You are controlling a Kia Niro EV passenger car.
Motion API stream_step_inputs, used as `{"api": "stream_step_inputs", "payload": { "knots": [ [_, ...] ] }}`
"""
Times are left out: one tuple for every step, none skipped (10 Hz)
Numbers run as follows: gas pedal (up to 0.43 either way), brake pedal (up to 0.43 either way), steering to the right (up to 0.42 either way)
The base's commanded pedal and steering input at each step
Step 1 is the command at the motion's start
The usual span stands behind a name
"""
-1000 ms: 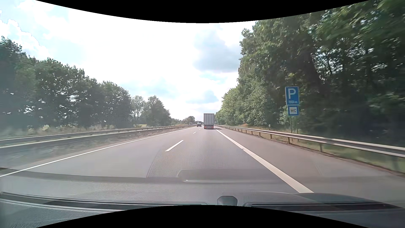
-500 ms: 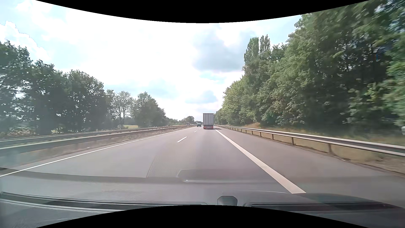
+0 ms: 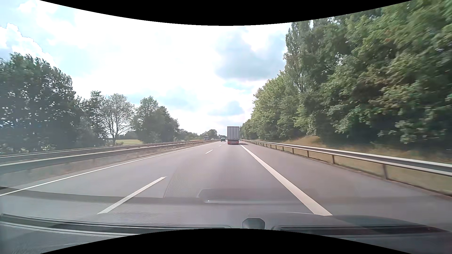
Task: Follow the waypoints while adhering to traffic rules and regulations
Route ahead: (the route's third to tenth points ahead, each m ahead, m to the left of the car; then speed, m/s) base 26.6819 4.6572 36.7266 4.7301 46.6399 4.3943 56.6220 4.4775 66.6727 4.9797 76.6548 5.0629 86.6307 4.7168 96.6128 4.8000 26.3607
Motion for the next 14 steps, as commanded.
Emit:
{"api": "stream_step_inputs", "payload": {
  "knots": [
    [0.37, 0.0, -0.006],
    [0.39, 0.0, -0.005],
    [0.39, 0.0, -0.005],
    [0.39, 0.0, -0.005],
    [0.39, 0.0, -0.006],
    [0.39, 0.0, -0.005],
    [0.39, 0.0, -0.005],
    [0.39, 0.0, -0.005],
    [0.378, 0.0, -0.005],
    [0.37, 0.0, -0.005],
    [0.35, 0.0, -0.005],
    [0.339, 0.0, -0.005],
    [0.331, 0.0, -0.005],
    [0.331, 0.0, -0.005]
  ]
}}
